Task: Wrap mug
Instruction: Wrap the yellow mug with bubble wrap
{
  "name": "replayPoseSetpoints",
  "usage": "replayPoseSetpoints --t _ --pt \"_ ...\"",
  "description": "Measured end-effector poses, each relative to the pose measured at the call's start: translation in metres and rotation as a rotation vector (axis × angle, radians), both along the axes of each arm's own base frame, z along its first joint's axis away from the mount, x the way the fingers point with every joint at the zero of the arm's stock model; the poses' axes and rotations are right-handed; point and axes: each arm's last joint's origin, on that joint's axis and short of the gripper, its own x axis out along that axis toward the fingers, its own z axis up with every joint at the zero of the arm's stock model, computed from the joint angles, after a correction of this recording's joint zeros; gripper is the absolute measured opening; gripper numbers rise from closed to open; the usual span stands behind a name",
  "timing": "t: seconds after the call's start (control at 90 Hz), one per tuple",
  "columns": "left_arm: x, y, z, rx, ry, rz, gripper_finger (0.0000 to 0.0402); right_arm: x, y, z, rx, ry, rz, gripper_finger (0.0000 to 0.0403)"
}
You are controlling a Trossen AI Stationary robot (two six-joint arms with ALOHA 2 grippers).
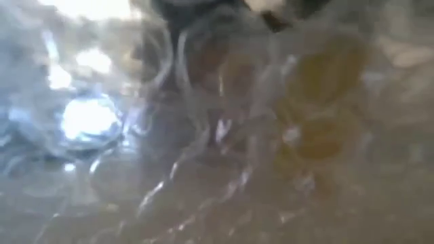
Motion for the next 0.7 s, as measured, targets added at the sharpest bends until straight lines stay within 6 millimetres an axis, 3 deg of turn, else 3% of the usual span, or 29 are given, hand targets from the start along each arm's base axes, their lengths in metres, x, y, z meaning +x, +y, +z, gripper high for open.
replayPoseSetpoints --t 0.344,0.556,0.7 --pt "0.000 0.000 0.000 0.002 0.004 -0.001 0.0002 -0.014 -0.006 0.056 0.078 -0.082 0.004 0.0018" --pt "-0.001 0.000 -0.001 0.004 0.016 -0.006 0.0004 -0.031 -0.003 0.066 0.217 0.053 0.021 0.0018" --pt "-0.001 0.000 -0.002 0.005 0.018 -0.006 0.0003 -0.040 0.007 0.054 0.245 0.161 0.071 0.0018"
